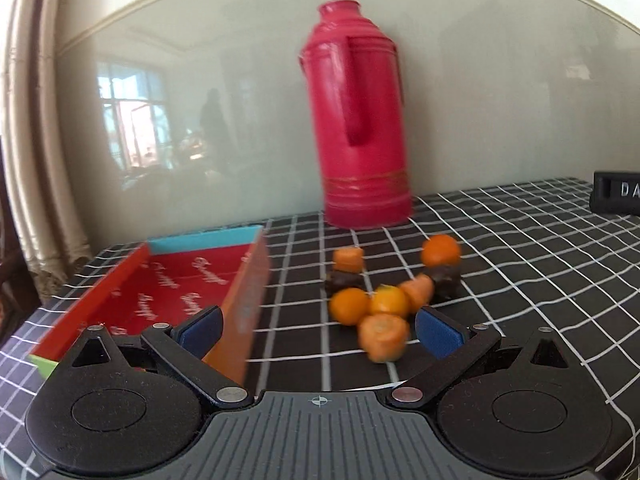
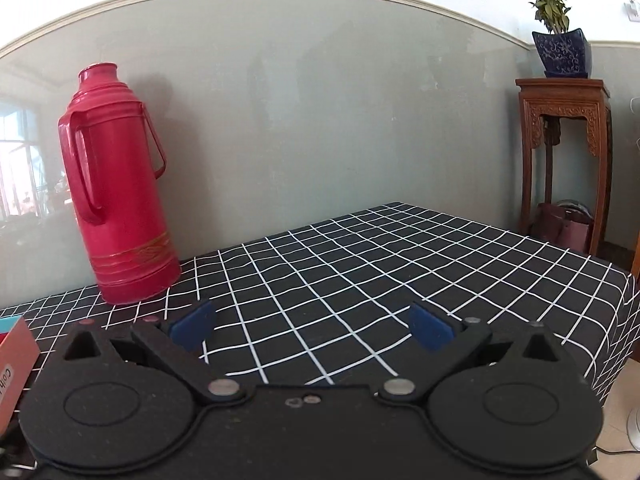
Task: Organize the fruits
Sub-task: 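Move the left tool to the orange carrot piece and grasp it, then carry the carrot piece with the left tool into the box and release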
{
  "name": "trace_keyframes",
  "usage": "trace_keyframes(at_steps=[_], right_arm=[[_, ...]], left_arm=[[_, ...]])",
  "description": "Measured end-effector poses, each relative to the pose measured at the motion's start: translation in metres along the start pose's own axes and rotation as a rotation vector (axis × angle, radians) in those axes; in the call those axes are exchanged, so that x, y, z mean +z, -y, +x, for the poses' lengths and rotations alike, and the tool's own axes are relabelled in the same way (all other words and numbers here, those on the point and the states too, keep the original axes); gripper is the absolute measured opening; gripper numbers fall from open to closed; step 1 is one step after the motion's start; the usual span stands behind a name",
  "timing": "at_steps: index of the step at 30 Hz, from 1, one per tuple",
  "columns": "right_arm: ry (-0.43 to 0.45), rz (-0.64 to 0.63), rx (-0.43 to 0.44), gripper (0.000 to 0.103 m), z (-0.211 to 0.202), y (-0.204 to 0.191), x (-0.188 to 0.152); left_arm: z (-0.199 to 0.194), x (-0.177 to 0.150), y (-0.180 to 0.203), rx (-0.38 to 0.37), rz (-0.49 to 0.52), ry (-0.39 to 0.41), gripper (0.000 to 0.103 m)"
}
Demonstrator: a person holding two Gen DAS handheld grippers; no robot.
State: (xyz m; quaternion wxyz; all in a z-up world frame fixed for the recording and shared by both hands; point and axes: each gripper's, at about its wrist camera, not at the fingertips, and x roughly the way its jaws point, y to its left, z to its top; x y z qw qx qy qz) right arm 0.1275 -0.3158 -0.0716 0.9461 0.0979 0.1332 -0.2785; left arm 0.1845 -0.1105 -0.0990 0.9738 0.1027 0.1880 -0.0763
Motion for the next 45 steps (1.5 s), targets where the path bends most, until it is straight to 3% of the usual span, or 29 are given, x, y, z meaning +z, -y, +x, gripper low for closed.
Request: trace_keyframes(at_steps=[2,4,9,11,15,16,25,32,38,45], right_arm=[[-0.003,-0.002,0.006,0.097,0.002,0.004,0.0],[-0.01,0.001,0.013,0.097,0.002,0.008,0.003],[-0.02,0.019,0.016,0.097,0.005,0.015,0.004],[-0.025,0.023,0.015,0.097,0.006,0.016,0.004],[-0.035,0.035,0.024,0.097,0.007,0.016,0.003],[-0.035,0.036,0.027,0.097,0.007,0.015,0.003],[-0.029,0.022,0.06,0.097,0.003,0.005,0.003],[-0.027,0.014,0.093,0.097,0.002,-0.003,0.002],[-0.032,-0.011,0.138,0.097,0.0,-0.017,-0.001],[-0.04,-0.048,0.192,0.097,-0.002,-0.038,-0.006]], left_arm=[[0.011,0.0,0.01,-0.02,0.016,-0.028,0.085],[0.024,-0.001,0.015,-0.045,0.002,-0.079,0.079],[0.044,-0.005,0.021,-0.052,-0.029,-0.14,0.074],[0.052,-0.005,0.025,-0.064,-0.036,-0.164,0.057],[0.056,-0.005,0.027,-0.085,-0.046,-0.174,0.045],[0.054,-0.005,0.028,-0.09,-0.041,-0.17,0.036],[0.041,0.0,0.025,-0.053,-0.007,-0.101,0.035],[0.025,0.009,-0.012,0.094,-0.057,-0.01,0.035],[0.024,0.011,-0.058,0.234,-0.135,-0.019,0.035],[0.024,0.005,-0.098,0.31,-0.222,-0.062,0.035]])
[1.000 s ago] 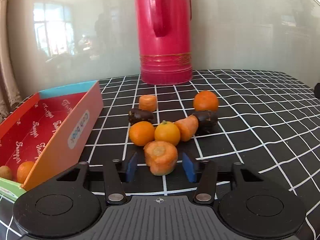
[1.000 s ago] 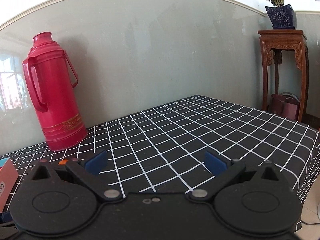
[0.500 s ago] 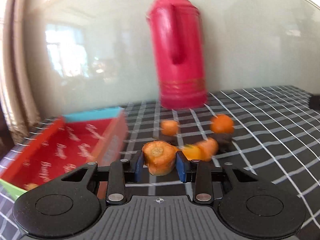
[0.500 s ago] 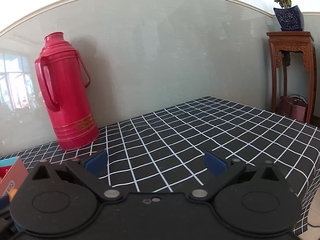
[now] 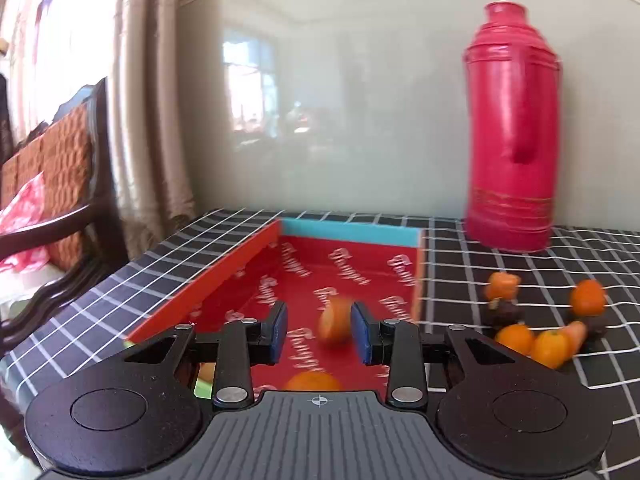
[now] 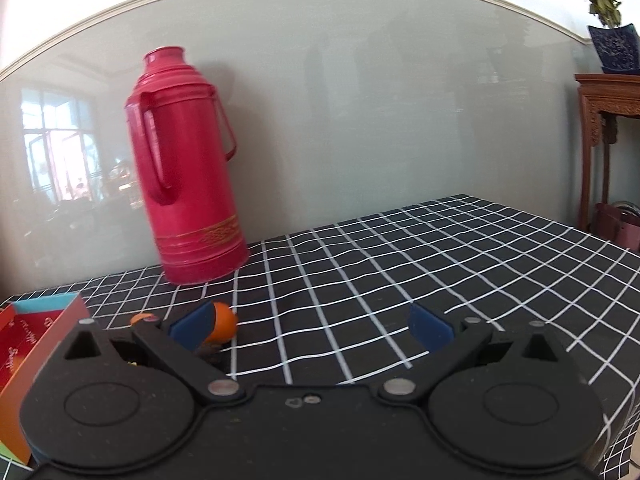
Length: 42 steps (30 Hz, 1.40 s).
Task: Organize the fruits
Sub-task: 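Carry the carrot piece with the left tool into the box and release, then grasp a small orange with the right tool and drop it in the box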
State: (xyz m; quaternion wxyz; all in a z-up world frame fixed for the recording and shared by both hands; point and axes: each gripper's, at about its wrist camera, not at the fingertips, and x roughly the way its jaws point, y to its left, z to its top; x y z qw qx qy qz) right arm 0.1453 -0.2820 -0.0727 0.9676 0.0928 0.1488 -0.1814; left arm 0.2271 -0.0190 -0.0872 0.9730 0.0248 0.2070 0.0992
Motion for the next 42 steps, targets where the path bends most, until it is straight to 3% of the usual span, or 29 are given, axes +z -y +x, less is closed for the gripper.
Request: trace_keyframes(at_steps=[9,11,13,16,20,25,30,32,35,42], right_arm=[[-0.04,-0.035,0.092,0.097,0.005,-0.024,-0.004],[-0.053,-0.046,0.123,0.097,0.007,-0.032,-0.005],[-0.069,-0.064,0.164,0.093,0.009,-0.044,-0.006],[-0.105,-0.097,0.237,0.078,0.011,-0.063,-0.011],[-0.171,-0.119,0.333,0.06,0.017,-0.088,-0.016],[-0.231,-0.138,0.412,0.057,0.027,-0.116,-0.024],[-0.317,-0.082,0.437,0.05,0.044,-0.124,-0.031],[-0.327,-0.073,0.427,0.049,0.047,-0.124,-0.033],[-0.323,-0.071,0.393,0.039,0.054,-0.125,-0.034],[-0.305,-0.144,0.311,0.041,0.061,-0.138,-0.034]], left_arm=[[0.006,-0.001,-0.023,0.02,-0.046,-0.054,0.037],[0.001,-0.001,-0.029,0.019,-0.062,-0.051,0.062],[-0.007,-0.001,-0.034,0.045,-0.061,-0.021,0.071],[-0.017,-0.001,-0.039,0.056,-0.034,0.022,0.075],[-0.02,-0.002,-0.048,0.066,-0.022,0.023,0.08],[-0.02,-0.003,-0.066,0.087,-0.036,0.011,0.08],[-0.018,-0.004,-0.081,0.104,-0.054,0.002,0.08],[-0.018,-0.004,-0.086,0.108,-0.06,0.001,0.081],[-0.018,-0.004,-0.091,0.113,-0.064,0.003,0.081],[-0.019,-0.004,-0.097,0.109,-0.082,0.0,0.083]])
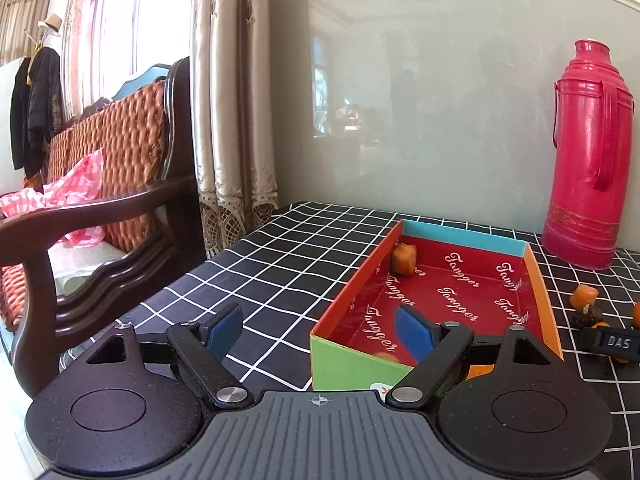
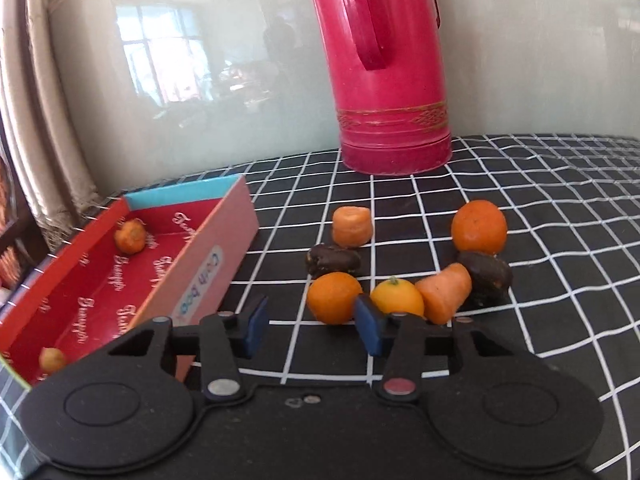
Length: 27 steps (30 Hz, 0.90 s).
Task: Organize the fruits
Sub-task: 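Grasp a small orange with the right tool and drop it in the box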
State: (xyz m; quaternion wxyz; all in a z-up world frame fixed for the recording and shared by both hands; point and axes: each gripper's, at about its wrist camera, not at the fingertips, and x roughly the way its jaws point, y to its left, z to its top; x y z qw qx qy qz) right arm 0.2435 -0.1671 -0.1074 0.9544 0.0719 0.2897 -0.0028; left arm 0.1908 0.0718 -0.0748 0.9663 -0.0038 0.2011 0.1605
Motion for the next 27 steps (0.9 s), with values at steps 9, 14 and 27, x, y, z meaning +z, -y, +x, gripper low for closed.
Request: trace_keyframes(at_steps=[9,14,27], right_arm=[[-0.027,-0.035,-0.048,0.022,0.014,-0.002,0.004],[-0.012,-0.031,-0.036,0.022,0.011,0.0,0.002],[0.135,-0.13,0.335,0.022,-0.046,-0.038,0.004]], left_arm=[[0.0,0.0,-0.007,0.011,-0.01,-0.001,0.087],[0.002,0.001,-0.012,0.018,-0.027,-0.008,0.088],[0.002,0.001,-0.026,0.051,-0.067,-0.016,0.089]])
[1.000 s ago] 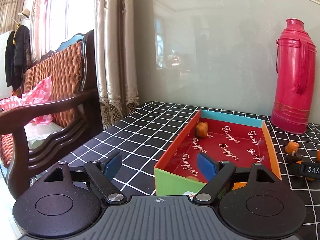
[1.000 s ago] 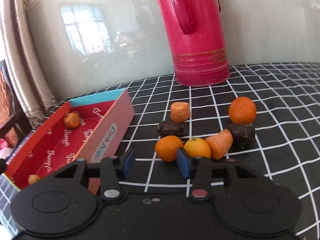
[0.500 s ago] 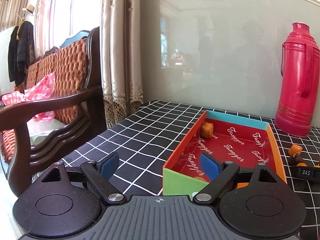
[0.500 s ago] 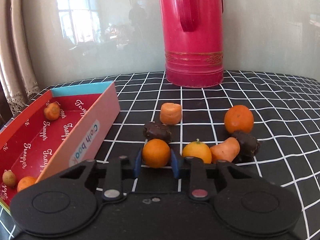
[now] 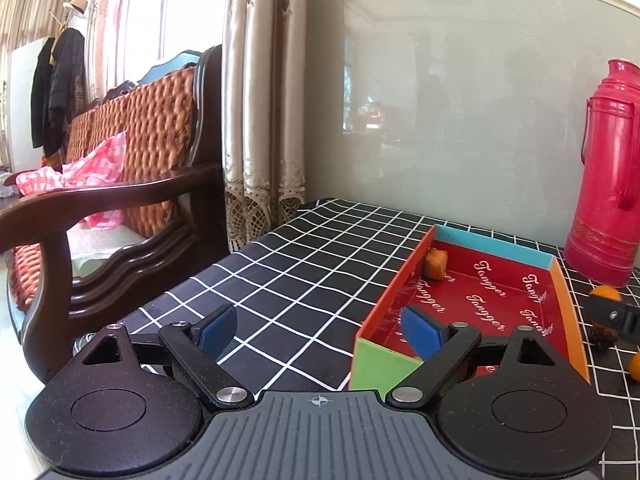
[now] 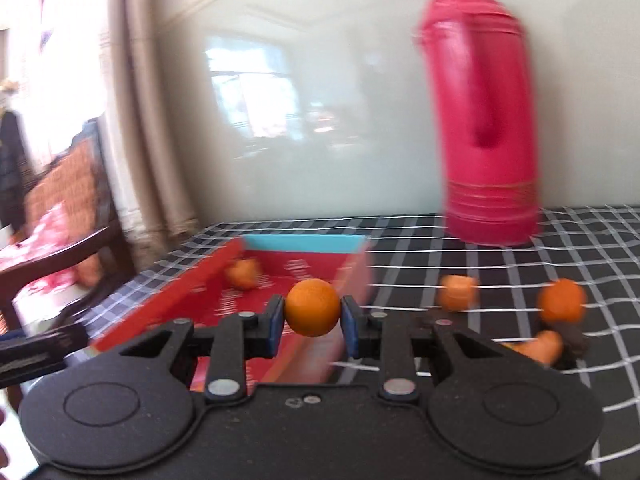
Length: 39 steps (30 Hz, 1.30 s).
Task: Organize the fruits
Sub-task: 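Grasp a small orange with the right tool and drop it in the box, then move the left tool to a small orange and grasp it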
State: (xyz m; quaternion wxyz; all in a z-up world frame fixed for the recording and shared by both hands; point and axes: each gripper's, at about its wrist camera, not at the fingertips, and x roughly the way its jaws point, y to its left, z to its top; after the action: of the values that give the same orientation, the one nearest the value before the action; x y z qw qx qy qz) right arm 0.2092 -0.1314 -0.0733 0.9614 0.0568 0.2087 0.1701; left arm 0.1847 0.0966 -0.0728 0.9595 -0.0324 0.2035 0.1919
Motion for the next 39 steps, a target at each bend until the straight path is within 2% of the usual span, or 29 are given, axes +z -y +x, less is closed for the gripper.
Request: trace_keyframes(at_steps=[5,10,15,19,20,21,23,26,30,34,39], right_arm=[[-0.042,-0.042,0.095,0.022,0.004,-0.022,-0.004],[-0.089,-0.065,0.131,0.023,0.02,-0.038,-0.006],[-0.09,-0.073,0.146,0.034,0.017,-0.045,-0.009],[-0.044,-0.03,0.11,0.039,0.004,-0.029,-0.004],[-0.031,-0.018,0.091,0.045,0.001,-0.023,-0.002],[-0.016,-0.008,0.067,0.056,-0.003,-0.018,-0.002],[0.028,0.006,-0.002,0.072,-0.014,-0.007,0.0],[0.079,-0.009,-0.125,0.076,-0.028,0.008,0.001],[0.125,0.018,-0.292,0.092,-0.045,0.035,0.0],[0.154,0.062,-0.519,0.097,-0.062,0.066,-0.004],[0.178,0.123,-0.797,0.097,-0.084,0.101,-0.01]], left_arm=[[-0.001,0.001,-0.006,0.02,-0.013,0.002,0.089],[0.0,0.001,-0.012,0.039,-0.02,0.002,0.089],[0.001,0.001,-0.016,0.054,-0.025,-0.001,0.089],[0.001,0.001,-0.014,0.052,-0.028,0.002,0.09],[0.001,0.001,-0.013,0.05,-0.026,0.003,0.09],[0.0,0.001,-0.012,0.047,-0.024,0.005,0.09],[-0.001,0.0,-0.008,0.041,-0.015,0.008,0.09],[-0.004,0.0,0.001,0.028,0.004,0.019,0.09],[-0.012,0.0,0.018,-0.023,0.035,0.046,0.09],[-0.024,-0.001,0.046,-0.115,0.079,0.086,0.09],[-0.038,-0.009,0.094,-0.266,0.166,0.115,0.09]])
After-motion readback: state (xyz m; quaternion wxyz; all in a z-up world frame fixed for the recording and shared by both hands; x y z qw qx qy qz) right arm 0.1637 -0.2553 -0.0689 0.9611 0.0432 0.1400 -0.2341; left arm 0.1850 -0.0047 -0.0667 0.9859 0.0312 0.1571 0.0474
